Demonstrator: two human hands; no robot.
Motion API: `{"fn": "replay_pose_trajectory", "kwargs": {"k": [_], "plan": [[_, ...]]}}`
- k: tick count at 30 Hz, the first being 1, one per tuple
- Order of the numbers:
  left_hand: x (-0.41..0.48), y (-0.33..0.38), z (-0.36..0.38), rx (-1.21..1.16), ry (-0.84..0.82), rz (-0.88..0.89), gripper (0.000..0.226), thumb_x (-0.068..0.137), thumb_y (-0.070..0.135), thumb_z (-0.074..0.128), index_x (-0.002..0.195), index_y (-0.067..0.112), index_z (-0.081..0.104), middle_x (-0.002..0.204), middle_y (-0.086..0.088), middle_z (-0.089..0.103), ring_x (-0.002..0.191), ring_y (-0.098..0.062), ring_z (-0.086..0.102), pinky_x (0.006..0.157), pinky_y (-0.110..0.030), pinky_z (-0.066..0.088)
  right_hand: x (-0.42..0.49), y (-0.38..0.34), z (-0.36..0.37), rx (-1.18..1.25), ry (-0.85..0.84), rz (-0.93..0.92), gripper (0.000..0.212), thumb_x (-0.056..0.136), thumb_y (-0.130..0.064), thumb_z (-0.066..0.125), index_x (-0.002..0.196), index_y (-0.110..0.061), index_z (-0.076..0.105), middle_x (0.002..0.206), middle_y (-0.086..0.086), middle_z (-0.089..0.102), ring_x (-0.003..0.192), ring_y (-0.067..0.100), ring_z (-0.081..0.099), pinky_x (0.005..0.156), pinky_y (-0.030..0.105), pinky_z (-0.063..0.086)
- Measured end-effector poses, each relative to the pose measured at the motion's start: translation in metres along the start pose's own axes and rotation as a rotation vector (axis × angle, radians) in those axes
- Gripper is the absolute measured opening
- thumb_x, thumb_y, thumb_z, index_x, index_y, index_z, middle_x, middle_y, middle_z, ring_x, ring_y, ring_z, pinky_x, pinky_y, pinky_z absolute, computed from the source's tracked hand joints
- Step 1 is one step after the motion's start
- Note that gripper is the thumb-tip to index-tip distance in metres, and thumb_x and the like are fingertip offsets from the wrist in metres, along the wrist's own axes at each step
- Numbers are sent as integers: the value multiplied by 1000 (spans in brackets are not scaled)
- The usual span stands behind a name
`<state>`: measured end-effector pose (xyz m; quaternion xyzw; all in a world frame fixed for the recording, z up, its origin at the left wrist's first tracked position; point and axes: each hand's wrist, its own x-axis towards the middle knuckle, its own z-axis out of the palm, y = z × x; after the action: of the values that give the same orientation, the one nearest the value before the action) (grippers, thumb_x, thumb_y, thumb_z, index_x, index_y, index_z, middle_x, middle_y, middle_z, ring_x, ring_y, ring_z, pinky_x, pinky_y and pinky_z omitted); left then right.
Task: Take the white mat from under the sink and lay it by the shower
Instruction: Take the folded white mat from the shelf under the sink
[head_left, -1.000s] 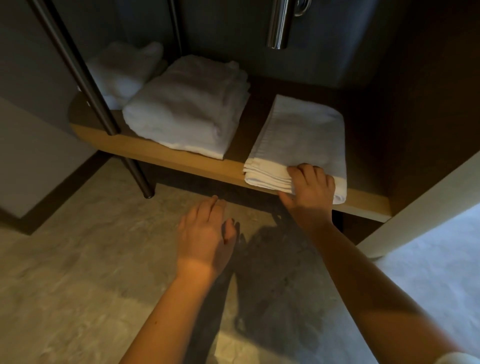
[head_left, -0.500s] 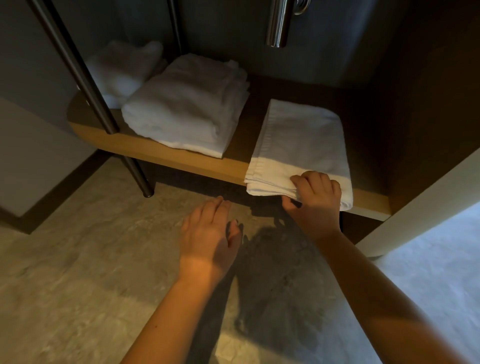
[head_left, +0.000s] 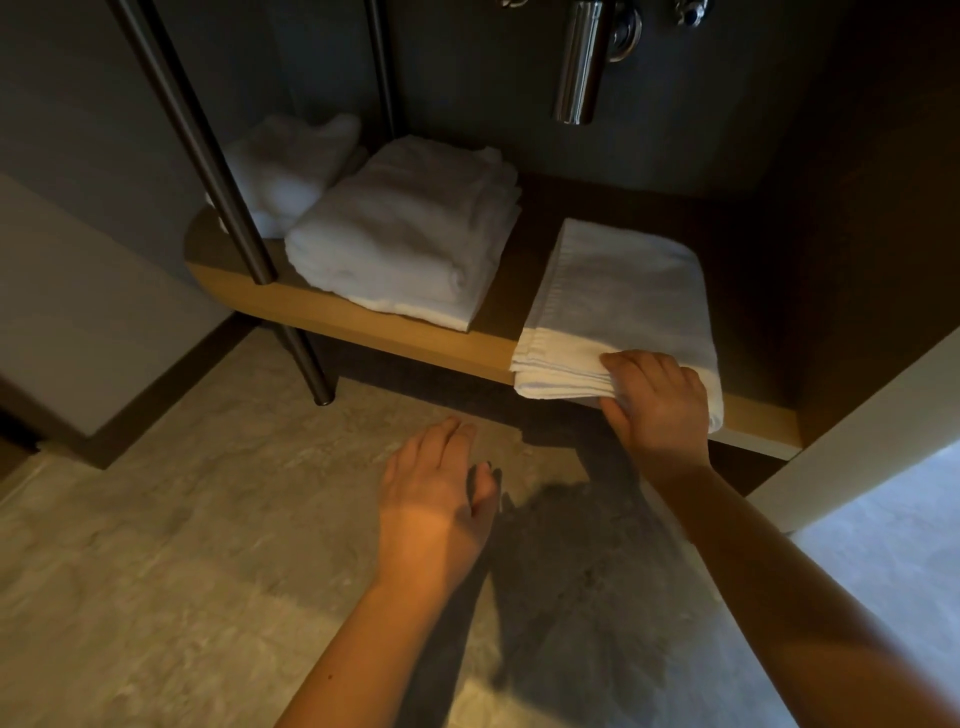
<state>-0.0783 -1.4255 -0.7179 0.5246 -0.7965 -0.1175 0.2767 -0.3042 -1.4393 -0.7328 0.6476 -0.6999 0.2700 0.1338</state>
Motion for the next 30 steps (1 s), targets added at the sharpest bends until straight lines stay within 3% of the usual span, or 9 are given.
{"fn": "replay_pose_trajectory", "kwargs": {"k": [3,9,13,18,22,25,28,30], "plan": [[1,2,-7,-5,22,3,46,80,30,39,110,3,61,110,-17,65,99,-34,62,84,-47,50,3,-6,-10,29,1,-5,40,74,-10,73,111,-2,59,106,24,65,94,43,60,81,51,47],[2,7,-35,57,32,32,41,80,26,44,108,2,62,109,-19,66,95,-33,63,79,-43,51,0,-29,-44,59,73,-81,36,74,-18,68,106,-3,63,98,19,69,85,35,65,74,40,52],[-2,0,-48,124,5,2,34,80,19,59,111,5,60,111,-16,65,98,-32,61,81,-42,49,-6,-48,-62,42,140,-153,34,73,-17,73,102,-2,65,93,18,71,80,32,67,72,36,54],[-16,-12,-68,153,17,-37,37,75,13,68,109,3,59,108,-17,64,97,-34,60,83,-44,47,1,-76,-82,-19,-68,-108,39,70,-16,76,105,-4,63,94,19,70,79,33,66,71,39,54],[-19,-6,-103,-4,7,-292,33,84,14,60,116,4,57,121,-17,59,114,-33,52,97,-46,40,25,-93,-115,-4,-73,-116,35,67,-7,78,98,-1,65,88,22,69,73,36,66,63,43,55],[-20,8,-141,-22,-7,-338,34,84,14,59,117,5,56,121,-16,60,113,-33,53,96,-45,40,44,-109,-147,-43,-101,-160,31,66,-15,70,94,-1,66,84,21,69,67,35,66,56,39,56],[-14,26,-189,-33,-8,-423,34,85,17,57,118,7,56,122,-15,60,113,-32,53,96,-44,40,57,-125,-179,5,-293,-100,35,68,-12,77,98,0,65,88,24,68,71,39,65,59,43,56],[-11,41,-221,-24,-1,-450,34,84,15,60,116,6,58,119,-16,62,111,-33,55,94,-44,41,66,-137,-199,102,-540,68,32,82,-19,65,108,-1,61,102,24,65,91,40,62,77,44,51]]}}
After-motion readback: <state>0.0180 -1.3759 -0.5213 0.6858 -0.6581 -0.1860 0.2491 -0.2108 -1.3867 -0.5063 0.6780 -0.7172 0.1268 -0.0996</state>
